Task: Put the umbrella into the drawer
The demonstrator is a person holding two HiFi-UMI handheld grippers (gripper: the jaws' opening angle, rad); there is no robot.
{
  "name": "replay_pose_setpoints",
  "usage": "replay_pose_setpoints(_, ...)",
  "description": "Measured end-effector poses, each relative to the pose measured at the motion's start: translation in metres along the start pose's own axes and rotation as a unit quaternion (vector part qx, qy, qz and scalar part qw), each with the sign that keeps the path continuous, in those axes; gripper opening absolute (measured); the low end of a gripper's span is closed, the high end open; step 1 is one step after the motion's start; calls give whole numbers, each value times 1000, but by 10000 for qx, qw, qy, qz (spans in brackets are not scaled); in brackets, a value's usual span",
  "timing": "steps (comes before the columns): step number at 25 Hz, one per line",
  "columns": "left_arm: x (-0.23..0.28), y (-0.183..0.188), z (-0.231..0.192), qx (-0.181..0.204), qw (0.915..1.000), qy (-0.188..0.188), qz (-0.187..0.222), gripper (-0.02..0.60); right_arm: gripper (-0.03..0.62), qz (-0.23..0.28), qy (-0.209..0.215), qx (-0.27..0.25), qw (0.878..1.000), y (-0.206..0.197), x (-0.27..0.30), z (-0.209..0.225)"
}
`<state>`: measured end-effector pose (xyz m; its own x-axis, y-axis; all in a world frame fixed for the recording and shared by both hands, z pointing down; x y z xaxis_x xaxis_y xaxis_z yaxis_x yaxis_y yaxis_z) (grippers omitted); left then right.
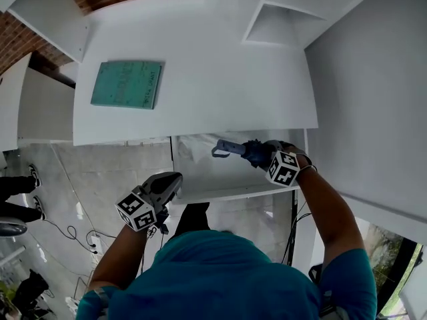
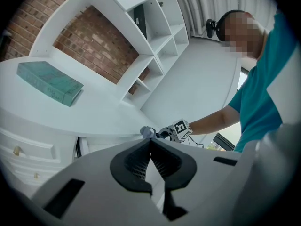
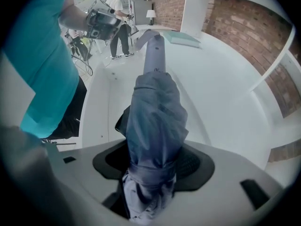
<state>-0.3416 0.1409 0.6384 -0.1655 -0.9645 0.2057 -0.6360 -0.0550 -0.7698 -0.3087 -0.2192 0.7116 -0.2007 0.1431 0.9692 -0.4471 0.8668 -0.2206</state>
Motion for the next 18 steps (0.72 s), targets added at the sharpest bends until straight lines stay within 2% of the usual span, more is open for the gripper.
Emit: replay_pose_setpoints(18,1,-18,-25,-230,9994,18,-241,15,268,-842,497,-424,9943,-2,98,-24)
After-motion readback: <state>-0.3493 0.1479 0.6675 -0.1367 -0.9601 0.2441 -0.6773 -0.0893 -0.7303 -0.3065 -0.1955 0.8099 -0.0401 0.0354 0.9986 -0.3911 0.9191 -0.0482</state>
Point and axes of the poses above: the fingertips, and each gripper's own axes: x forward along the fingers, z to its right, y out of its top, the point moved 8 cm from there along -x, backward along the fingers, and after that the axes turned 4 degrees about -y, right-handed, at the moved point
